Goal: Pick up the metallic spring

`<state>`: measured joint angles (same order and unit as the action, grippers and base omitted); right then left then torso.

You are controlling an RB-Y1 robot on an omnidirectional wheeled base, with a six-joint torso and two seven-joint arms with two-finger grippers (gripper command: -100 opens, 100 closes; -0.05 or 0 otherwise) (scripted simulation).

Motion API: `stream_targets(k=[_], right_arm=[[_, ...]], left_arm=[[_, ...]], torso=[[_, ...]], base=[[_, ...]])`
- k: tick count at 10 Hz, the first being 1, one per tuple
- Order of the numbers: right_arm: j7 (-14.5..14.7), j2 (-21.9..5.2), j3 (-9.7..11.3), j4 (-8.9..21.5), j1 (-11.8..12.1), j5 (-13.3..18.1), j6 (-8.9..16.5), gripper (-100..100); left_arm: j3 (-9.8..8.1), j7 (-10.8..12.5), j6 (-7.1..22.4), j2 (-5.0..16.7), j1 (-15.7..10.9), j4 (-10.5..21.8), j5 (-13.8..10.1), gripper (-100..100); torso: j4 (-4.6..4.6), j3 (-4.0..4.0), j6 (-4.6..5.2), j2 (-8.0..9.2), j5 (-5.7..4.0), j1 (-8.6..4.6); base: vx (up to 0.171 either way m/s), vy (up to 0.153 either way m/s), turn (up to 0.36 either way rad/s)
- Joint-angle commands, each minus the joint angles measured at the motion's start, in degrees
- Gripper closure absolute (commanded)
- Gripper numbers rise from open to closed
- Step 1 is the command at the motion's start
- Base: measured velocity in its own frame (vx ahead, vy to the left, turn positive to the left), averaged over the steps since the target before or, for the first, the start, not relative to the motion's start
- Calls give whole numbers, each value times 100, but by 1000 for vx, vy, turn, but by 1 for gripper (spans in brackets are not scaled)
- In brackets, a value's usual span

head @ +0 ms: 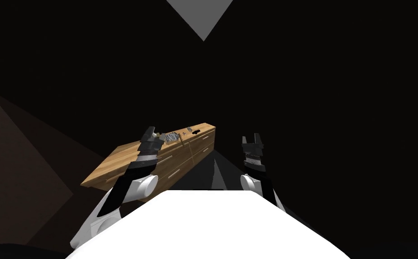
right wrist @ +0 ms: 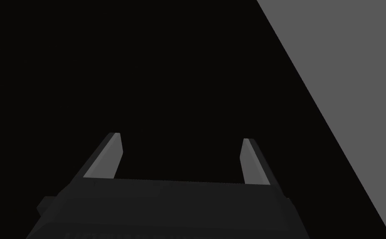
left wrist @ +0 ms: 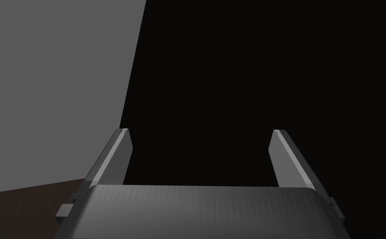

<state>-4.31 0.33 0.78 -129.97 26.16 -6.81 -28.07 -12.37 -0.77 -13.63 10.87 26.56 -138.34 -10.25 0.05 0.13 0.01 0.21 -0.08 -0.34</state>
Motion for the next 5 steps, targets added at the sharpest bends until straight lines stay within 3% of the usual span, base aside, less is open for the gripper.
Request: stream_targets(k=[1,4,5], right_arm=[[0,0,0,0,0,0,0,0],[0,-1,-1,0,1,0,0,0],[0,-1,-1,0,1,0,0,0]], left_arm=[[-29,-44,256,48,23,-7,-80,-100],[-188,-154,820,320,151,-61,-464,-100],[-188,-154,960,320,151,-61,-464,-100]], torso=[[0,0,0,0,0,0],[-6,-14,0,-25,6,30],[-6,-16,0,-28,6,29]], base=[[-43,-75,-12],[13,-19,-51],[0,0,0]])
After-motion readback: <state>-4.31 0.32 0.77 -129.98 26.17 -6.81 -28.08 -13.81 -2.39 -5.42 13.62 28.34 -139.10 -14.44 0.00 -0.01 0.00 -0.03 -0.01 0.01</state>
